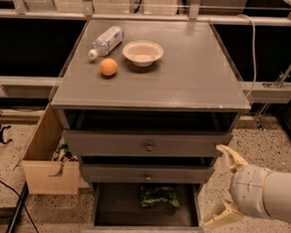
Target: Pick green rice chip bag from bottom drawer and place on counter
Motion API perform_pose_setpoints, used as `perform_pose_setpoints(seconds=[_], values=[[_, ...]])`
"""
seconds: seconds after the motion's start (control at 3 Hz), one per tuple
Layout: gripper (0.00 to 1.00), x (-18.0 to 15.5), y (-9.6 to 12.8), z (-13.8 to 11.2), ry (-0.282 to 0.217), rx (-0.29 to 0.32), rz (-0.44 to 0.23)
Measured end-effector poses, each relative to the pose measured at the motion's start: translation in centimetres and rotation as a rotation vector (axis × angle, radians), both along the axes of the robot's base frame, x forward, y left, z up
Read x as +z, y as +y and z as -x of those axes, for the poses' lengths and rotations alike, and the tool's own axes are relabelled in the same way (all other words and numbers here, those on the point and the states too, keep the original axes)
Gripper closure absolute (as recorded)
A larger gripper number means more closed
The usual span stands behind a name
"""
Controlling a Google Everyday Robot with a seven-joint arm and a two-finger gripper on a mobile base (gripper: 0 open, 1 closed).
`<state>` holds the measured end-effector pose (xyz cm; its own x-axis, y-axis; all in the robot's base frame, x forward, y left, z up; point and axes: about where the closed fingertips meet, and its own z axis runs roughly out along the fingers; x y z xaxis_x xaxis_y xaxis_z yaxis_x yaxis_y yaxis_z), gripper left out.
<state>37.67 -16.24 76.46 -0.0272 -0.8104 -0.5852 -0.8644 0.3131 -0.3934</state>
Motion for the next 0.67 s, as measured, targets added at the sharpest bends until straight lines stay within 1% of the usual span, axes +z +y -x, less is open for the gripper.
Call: perform_pose_setpoints(seconds=[0.33, 0.67], values=[[0.0, -0.7, -0.2, -0.2, -0.002, 0.018, 0.005], [0.0, -4.5, -0.4, -1.1, 0.011, 0.037, -0.016]])
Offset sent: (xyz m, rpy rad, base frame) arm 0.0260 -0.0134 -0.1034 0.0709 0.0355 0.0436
